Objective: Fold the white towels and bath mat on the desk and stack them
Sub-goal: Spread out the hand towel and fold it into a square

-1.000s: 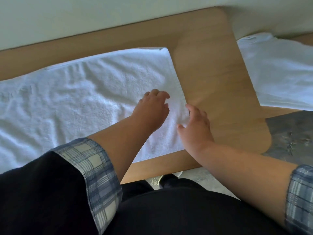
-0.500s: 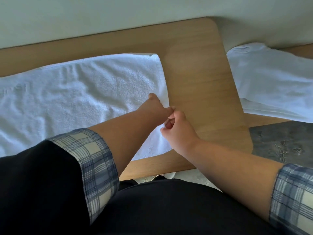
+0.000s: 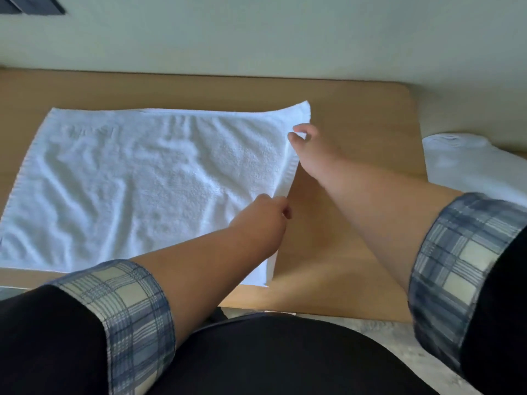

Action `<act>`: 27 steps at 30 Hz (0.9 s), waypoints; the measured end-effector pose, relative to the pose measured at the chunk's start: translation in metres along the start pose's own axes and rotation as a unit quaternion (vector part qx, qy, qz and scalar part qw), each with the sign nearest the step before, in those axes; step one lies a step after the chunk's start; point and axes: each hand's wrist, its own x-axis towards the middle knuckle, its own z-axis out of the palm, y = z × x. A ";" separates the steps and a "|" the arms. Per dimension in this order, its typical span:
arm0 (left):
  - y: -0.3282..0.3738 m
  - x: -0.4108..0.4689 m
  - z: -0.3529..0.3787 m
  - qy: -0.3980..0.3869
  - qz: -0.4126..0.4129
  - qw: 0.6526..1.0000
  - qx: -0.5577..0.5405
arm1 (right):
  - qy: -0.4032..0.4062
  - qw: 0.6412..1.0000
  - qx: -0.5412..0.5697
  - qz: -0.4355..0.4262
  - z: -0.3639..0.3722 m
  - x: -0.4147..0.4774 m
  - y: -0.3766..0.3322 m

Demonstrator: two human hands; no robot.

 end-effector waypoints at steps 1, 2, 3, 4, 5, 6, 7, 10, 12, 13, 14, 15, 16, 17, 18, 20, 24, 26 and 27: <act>-0.002 -0.002 -0.001 -0.006 -0.003 1.000 -0.004 | -0.012 1.000 -0.014 -0.002 0.001 0.011 -0.004; -0.004 -0.004 -0.001 -0.014 -0.009 1.000 -0.008 | -0.029 0.999 -0.034 0.002 0.003 0.022 -0.006; -0.005 -0.007 -0.002 -0.021 -0.012 1.000 -0.008 | -0.049 0.997 -0.066 0.007 0.005 0.030 -0.007; -0.007 -0.011 -0.002 -0.029 -0.011 1.000 -0.004 | -0.063 0.993 -0.102 0.015 0.009 0.035 -0.008; -0.009 -0.014 -0.002 -0.038 -0.010 0.999 -0.002 | -0.067 0.989 -0.129 0.022 0.011 0.037 -0.010; -0.011 -0.018 -0.003 -0.046 -0.010 0.999 -0.006 | -0.060 0.989 -0.131 0.026 0.015 0.036 -0.013; -0.014 -0.022 -0.004 -0.049 -0.012 0.999 -0.018 | -0.050 0.992 -0.116 0.024 0.018 0.034 -0.017; -0.025 -0.034 -0.015 -0.053 -0.022 0.996 -0.067 | -0.016 0.997 -0.071 -0.009 0.031 0.025 -0.032; -0.035 -0.043 -0.026 -0.056 -0.029 0.993 -0.097 | -0.006 0.998 -0.051 -0.034 0.040 0.018 -0.045; -0.042 -0.046 -0.031 -0.055 -0.032 0.992 -0.109 | 0.000 0.998 -0.041 -0.047 0.045 0.015 -0.052; -0.049 -0.049 -0.036 -0.053 -0.033 0.991 -0.118 | 0.004 0.997 -0.037 -0.060 0.051 0.014 -0.060; -0.057 -0.051 -0.040 -0.050 -0.034 0.990 -0.126 | 0.007 0.997 -0.040 -0.070 0.056 0.013 -0.067; -0.065 -0.052 -0.043 -0.046 -0.034 0.989 -0.133 | 0.011 0.996 -0.047 -0.075 0.062 0.013 -0.075; -0.074 -0.053 -0.045 -0.044 -0.033 0.988 -0.142 | 0.016 0.995 -0.055 -0.078 0.068 0.012 -0.082; -0.081 -0.054 -0.047 -0.042 -0.035 0.987 -0.152 | 0.020 0.995 -0.059 -0.080 0.075 0.011 -0.088; -0.097 -0.057 -0.052 -0.043 -0.039 0.982 -0.179 | 0.026 0.994 -0.063 -0.084 0.089 0.009 -0.100; -0.129 -0.060 -0.068 -0.054 -0.003 0.980 -0.192 | 0.039 0.991 -0.077 -0.100 0.122 0.003 -0.125; -0.145 -0.061 -0.078 -0.060 0.021 0.980 -0.186 | 0.043 0.990 -0.086 -0.102 0.139 0.003 -0.138; -0.152 -0.062 -0.082 -0.064 0.032 0.980 -0.186 | 0.044 0.990 -0.089 -0.103 0.146 0.003 -0.143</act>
